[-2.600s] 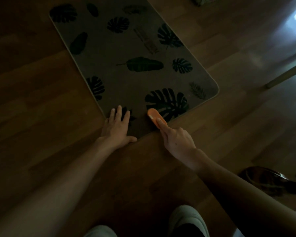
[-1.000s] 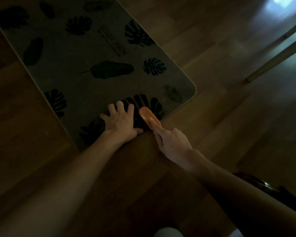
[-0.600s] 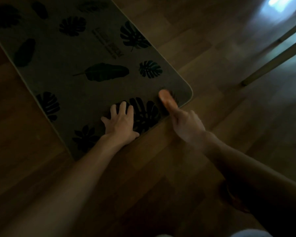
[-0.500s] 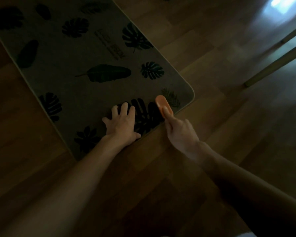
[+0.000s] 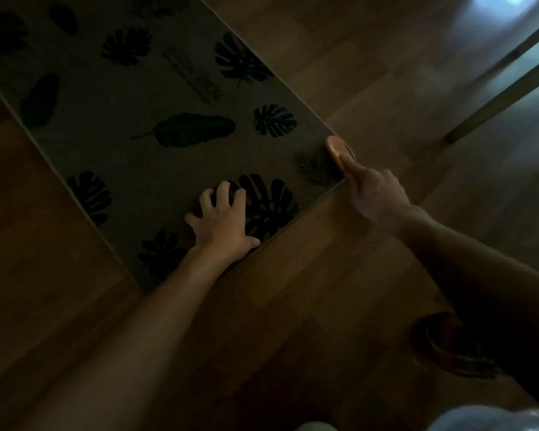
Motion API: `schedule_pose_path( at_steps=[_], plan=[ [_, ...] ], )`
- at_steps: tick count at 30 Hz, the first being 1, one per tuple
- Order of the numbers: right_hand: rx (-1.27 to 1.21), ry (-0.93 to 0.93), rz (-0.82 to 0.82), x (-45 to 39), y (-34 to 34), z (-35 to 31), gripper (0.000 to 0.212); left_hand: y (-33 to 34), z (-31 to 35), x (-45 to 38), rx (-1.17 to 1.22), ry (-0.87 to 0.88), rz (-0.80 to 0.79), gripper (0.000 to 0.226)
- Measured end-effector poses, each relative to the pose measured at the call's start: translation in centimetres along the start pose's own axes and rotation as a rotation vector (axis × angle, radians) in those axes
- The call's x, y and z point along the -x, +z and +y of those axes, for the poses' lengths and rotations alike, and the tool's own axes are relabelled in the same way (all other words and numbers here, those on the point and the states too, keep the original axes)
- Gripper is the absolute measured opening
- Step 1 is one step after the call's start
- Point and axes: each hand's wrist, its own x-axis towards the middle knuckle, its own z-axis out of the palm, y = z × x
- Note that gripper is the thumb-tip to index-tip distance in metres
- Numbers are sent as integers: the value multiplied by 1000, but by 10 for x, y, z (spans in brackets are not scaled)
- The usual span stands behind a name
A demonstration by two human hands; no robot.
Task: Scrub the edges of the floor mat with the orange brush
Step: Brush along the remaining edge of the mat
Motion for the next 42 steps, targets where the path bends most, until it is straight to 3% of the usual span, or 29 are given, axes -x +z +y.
schedule_pose_path(
  at_steps=[3,8,11,13,18,22,28,36,39,42],
  plan=[
    [-72,-14,5,4,4,-12,53,1,-1,0,8,-2,15,99],
    [-122,-279,-17,53,48,-53,53,2,-1,0,33,-10,23,101],
    [-45,-340,-91,65,60,-55,53,-1,-1,-2,28,-19,34,103],
    [30,-369,-46,54,49,-43,52,0,-2,-2,30,-16,32,103],
    [19,-75,-8,7,3,-2,61,6,-7,-1,36,10,49,100],
    [-19,87,14,-2,0,-8,52,9,-12,0,38,31,63,97],
    [-272,47,5,34,30,-54,50,13,-11,2,64,31,60,98],
    [-236,-249,-84,81,67,-93,54,17,-15,4,105,57,87,102],
    [-128,-185,-3,68,46,-74,53,18,-21,10,83,98,68,98],
    [41,-29,-57,58,19,-57,54,18,-32,21,26,128,9,95]
  ],
)
